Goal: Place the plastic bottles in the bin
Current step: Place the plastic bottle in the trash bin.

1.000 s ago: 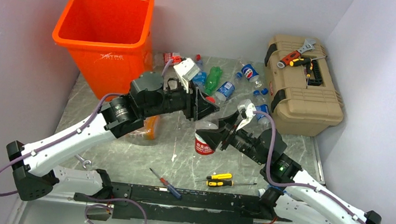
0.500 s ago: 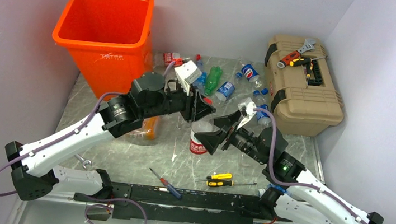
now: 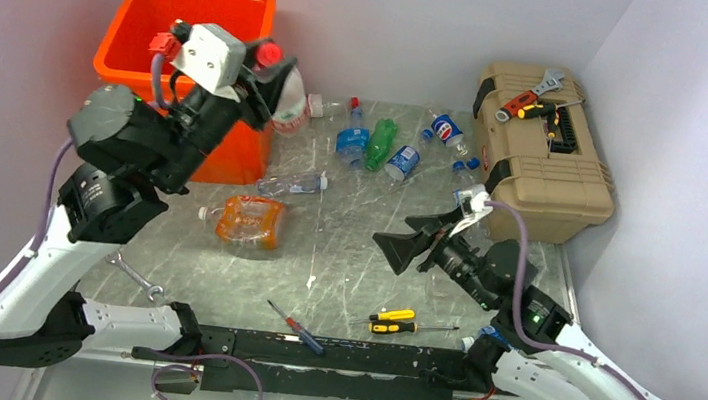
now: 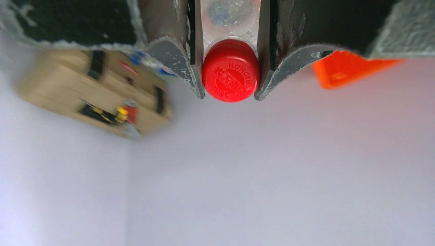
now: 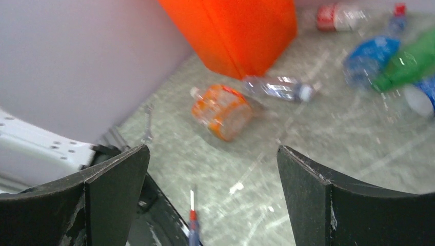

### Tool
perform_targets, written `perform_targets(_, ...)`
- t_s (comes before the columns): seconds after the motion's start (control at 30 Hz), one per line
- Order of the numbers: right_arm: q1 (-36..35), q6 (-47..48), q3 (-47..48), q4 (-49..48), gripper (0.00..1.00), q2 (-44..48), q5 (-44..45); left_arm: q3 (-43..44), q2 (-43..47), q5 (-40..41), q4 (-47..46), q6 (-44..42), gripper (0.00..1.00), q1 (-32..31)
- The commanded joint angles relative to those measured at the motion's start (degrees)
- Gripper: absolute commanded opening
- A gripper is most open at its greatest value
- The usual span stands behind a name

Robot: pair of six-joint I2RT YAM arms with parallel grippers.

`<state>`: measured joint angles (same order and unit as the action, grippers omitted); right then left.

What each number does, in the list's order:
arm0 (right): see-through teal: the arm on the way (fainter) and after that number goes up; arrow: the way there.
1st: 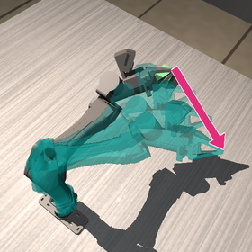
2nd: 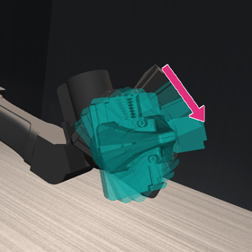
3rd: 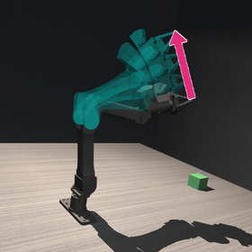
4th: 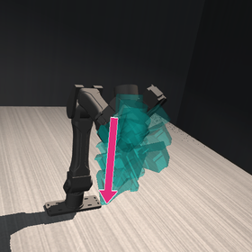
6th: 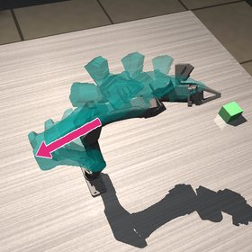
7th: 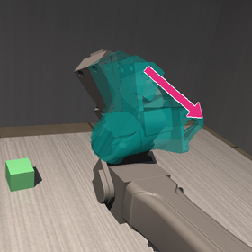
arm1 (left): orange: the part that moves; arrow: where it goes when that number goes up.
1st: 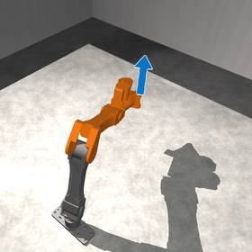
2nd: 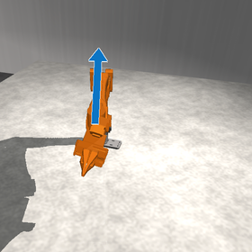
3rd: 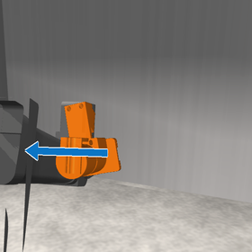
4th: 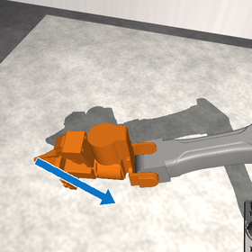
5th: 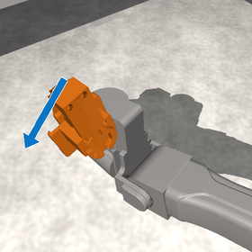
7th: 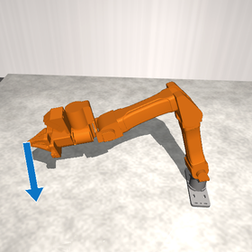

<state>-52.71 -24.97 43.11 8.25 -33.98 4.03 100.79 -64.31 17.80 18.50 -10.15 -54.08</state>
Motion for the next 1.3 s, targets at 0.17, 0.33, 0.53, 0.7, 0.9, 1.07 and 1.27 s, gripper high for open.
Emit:
perform_targets(0.17,-0.2,-4.62,-12.64,-0.91,1.0,2.28,8.4,-0.16,-2.97,10.5,-34.7,-34.31,0.0,0.28)
perform_targets(0.33,-0.2,-6.82,-17.07,-2.77,1.0,3.59,5.77,2.8,-5.4,6.64,-40.82,-40.77,0.0,2.26)
perform_targets(0.53,-0.2,-7.8,-18.72,-2.9,1.0,4.13,3.3,19.01,-14.8,6.44,-17.25,-22.47,0.0,18.87)
perform_targets(0.7,-0.2,-7.64,-18.59,-1.38,1.0,6.45,3.17,19.26,-18.7,5.44,-11.49,-9.85,0.0,29.4)
perform_targets(0.9,-0.25,-6.86,-18.31,2.24,1.0,10.71,3.83,15.87,-22.64,-0.05,-10.42,6.91,0.0,43.69)
perform_targets(1.07,-0.2,-6.18,-18.94,3.67,1.0,13.52,4.76,11.6,-27.0,0.58,-11.56,14.66,0.0,47.89)
perform_targets(1.27,-0.25,-5.46,-19.73,3.07,1.0,13.15,5.14,11.24,-32.83,-2.08,-5.83,22.36,0.0,50.54)
